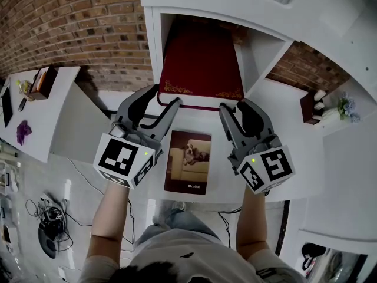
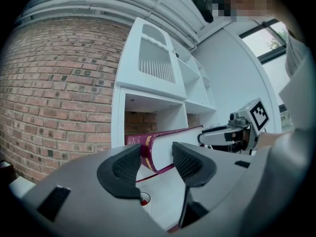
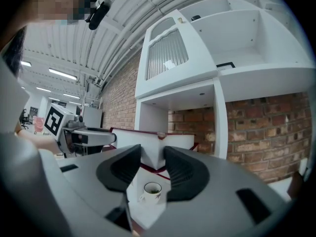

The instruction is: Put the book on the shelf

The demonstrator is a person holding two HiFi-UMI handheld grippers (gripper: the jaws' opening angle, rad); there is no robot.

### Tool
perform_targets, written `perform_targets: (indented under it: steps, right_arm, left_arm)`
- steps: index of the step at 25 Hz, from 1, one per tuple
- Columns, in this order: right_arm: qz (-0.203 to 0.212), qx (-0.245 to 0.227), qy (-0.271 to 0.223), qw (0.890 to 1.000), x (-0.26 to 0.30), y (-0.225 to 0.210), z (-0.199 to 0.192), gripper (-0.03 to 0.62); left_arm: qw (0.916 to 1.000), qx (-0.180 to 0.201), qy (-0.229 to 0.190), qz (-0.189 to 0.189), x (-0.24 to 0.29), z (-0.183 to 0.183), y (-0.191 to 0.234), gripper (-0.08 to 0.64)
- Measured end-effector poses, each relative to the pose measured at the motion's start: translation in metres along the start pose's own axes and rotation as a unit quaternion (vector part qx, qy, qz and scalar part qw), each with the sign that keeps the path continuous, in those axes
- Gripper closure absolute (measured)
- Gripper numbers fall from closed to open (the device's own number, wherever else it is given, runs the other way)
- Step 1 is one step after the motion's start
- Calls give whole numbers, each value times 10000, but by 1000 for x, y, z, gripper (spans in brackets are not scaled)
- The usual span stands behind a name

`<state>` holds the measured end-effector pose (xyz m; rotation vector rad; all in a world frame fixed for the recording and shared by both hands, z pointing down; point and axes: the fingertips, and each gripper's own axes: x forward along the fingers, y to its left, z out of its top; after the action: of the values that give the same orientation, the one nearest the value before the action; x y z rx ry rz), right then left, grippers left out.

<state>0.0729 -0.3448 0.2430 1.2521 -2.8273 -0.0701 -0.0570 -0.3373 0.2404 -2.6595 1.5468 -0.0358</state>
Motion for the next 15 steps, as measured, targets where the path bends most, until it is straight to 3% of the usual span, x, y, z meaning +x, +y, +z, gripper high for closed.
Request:
perform_targets:
  steps: [15]
  right_arm:
    - [-4,-20,16,10000,29,-15,-6,433]
  left_arm:
    - [9993,42,200,323,24,-7,24,354]
